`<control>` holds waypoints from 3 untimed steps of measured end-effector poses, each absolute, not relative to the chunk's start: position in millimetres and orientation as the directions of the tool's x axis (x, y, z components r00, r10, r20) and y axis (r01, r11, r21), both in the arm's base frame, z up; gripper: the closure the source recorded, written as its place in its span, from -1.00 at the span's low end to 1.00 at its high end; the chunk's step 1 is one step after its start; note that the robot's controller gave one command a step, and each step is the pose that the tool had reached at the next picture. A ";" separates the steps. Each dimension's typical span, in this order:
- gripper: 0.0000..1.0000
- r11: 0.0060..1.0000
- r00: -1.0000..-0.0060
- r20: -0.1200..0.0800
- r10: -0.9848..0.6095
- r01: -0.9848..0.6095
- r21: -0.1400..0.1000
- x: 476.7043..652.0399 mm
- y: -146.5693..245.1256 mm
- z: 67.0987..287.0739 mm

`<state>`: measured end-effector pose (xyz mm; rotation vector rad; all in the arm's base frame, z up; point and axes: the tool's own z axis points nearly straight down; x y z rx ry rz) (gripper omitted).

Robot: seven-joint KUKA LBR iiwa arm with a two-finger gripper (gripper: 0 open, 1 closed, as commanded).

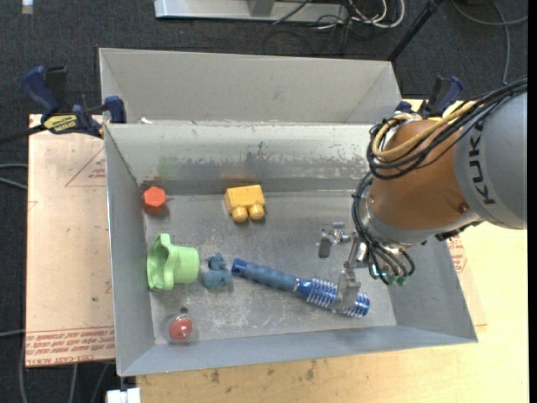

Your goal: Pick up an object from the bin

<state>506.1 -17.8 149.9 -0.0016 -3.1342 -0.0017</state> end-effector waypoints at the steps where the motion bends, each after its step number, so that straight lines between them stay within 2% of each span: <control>1: -1.00 0.978 -0.978 -0.011 -0.209 -0.209 0.000 489.4 -12.9 70.8; 2: 1.00 0.978 -0.978 -0.001 -0.210 -0.210 0.001 486.7 -12.9 69.7; 3: 1.00 0.972 -0.972 -0.009 -0.237 -0.237 -0.001 490.7 -7.7 204.0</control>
Offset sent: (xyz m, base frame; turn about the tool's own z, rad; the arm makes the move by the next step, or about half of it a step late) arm -0.0199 0.0037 -0.0799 -0.2134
